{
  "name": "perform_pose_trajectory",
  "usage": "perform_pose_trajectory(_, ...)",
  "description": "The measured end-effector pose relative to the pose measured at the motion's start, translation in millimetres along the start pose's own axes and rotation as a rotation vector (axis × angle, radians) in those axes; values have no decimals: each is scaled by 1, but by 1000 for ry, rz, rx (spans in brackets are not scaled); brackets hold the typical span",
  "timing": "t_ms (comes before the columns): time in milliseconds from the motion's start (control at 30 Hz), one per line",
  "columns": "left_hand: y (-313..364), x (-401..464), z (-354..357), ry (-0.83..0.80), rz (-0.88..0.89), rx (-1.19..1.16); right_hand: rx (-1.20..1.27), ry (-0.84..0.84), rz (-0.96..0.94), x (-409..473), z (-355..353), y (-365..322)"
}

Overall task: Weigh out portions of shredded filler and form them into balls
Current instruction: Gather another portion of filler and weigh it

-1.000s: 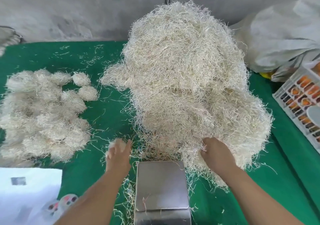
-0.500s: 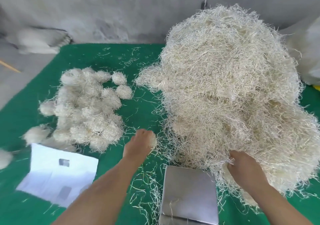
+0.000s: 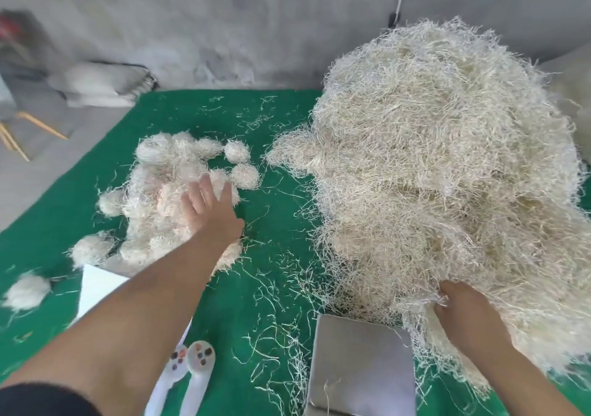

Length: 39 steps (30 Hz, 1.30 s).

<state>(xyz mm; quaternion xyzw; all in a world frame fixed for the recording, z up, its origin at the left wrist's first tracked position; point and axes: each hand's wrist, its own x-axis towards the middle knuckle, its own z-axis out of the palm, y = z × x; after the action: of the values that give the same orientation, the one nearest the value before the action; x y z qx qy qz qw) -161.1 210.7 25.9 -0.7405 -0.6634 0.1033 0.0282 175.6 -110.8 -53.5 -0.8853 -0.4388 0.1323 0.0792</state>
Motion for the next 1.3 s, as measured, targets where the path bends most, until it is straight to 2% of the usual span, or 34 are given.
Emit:
perform_pose_trajectory(133,85,-56,25,-60,228,-185,25,50,-21,0,-12,-9)
perform_pose_trajectory(233,149,-113,38,-118,583,-501,92,85,-29,-4,-23,-19)
perform_pose_trajectory(300,185,-152,43,-241,837,-657,237,96,-36,-7,-31,-25)
perform_pose_trajectory(367,212,-182,46,-434,931,-847,468,88,-33,-10,-39,-34)
perform_pose_trajectory(467,241,-202,43,-614,816,-1255,843,83,-3,-18,-55,-46)
perform_pose_trajectory(500,247,-202,41,-616,749,-1347,931,70,-6,-20,-59,-48)
perform_pose_trajectory(567,252,-196,37,-517,698,-1323,1000,55,-84,-22,-65,-47)
perform_pose_trajectory(600,251,-189,35,-464,705,-1245,959,71,-135,-23,-66,-43)
perform_pose_trajectory(667,246,-178,34,-395,663,-1151,672,163,-211,-22,-62,-28)
perform_pose_trajectory(700,242,-174,31,-417,591,-1224,517,184,-219,-20,-58,-20)
perform_pose_trajectory(767,236,-168,24,-528,452,-1484,349,124,-178,-18,-51,-9)
perform_pose_trajectory(867,236,-166,14,-544,461,-1600,222,113,-150,-8,-34,-3)
perform_pose_trajectory(1033,239,-160,-3,-370,362,-1709,94,185,-31,23,-39,-4)
perform_pose_trajectory(1167,232,-144,-11,-288,344,-1761,-65,228,-20,41,-52,5)
perform_pose_trajectory(1233,228,-134,-15,-256,272,-1739,-82,224,-39,48,-58,12)
perform_pose_trajectory(1300,223,-119,-19,-217,106,-1769,-114,200,-21,50,-64,21)
